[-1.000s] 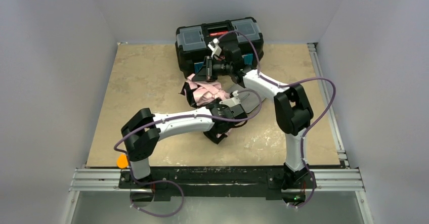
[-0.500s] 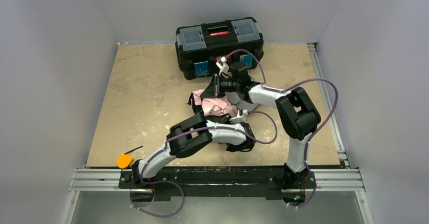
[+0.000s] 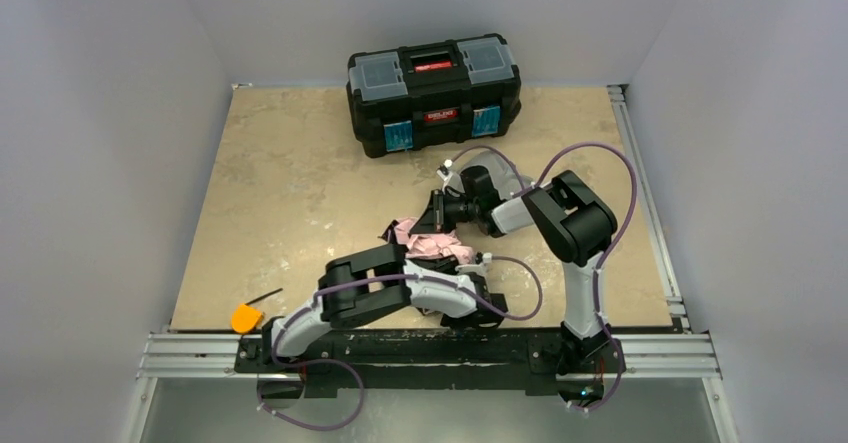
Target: Put away the umbrella
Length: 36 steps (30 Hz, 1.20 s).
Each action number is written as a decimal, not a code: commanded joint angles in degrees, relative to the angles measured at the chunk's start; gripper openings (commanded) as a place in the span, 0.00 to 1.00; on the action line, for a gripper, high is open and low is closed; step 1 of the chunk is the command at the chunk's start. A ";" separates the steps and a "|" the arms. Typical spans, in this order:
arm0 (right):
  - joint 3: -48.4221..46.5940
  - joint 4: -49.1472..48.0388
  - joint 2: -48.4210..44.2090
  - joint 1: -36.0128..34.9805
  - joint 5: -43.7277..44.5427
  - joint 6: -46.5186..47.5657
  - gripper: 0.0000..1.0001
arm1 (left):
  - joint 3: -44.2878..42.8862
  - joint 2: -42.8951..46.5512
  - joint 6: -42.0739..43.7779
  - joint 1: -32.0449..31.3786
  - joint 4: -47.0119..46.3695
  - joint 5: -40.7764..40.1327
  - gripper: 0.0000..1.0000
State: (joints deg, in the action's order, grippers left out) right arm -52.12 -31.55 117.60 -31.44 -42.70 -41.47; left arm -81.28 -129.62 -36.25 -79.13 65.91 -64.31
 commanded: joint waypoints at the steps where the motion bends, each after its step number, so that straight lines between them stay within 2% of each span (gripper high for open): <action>1: 3.02 1.33 0.14 -0.11 3.46 2.28 0.00 | 3.68 4.17 20.62 0.90 -18.96 22.86 0.35; 7: 3.29 0.84 -0.01 -0.08 4.21 2.59 0.00 | 3.95 9.54 26.81 2.07 -18.46 38.56 0.65; 8: 3.15 1.16 -0.05 -0.11 4.32 2.88 0.00 | 3.74 11.07 27.34 2.67 -17.61 40.69 0.84; 10: 2.70 1.99 -0.18 -0.11 4.68 3.44 0.00 | 3.40 14.52 28.84 4.41 -15.86 45.95 0.94; 14: 1.50 3.68 -0.67 -0.09 5.35 4.21 0.00 | 3.11 22.85 31.84 7.30 -13.22 52.22 0.97; 19: -0.33 5.32 -0.47 -0.05 5.79 4.65 0.00 | 1.21 30.77 34.46 13.80 -9.27 62.10 1.00; 25: -0.89 6.42 -1.34 -0.05 5.96 4.90 0.00 | 4.52 36.98 35.68 21.09 -10.89 73.07 1.00; 29: -1.05 7.01 -2.01 -0.10 5.86 5.01 0.00 | 7.30 37.36 35.52 28.03 -14.86 77.72 1.00; 33: -1.43 7.31 -2.32 -0.11 5.52 4.98 0.00 | 6.81 32.78 34.98 30.86 -15.99 76.81 1.00; 36: -1.49 7.44 -2.45 -0.12 5.26 4.92 0.00 | 7.44 28.27 33.78 32.10 -18.93 79.91 1.00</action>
State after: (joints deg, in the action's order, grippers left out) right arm -52.84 -27.46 116.49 -31.59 -41.06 -39.05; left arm -74.72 -96.60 -1.89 -48.23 52.82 10.92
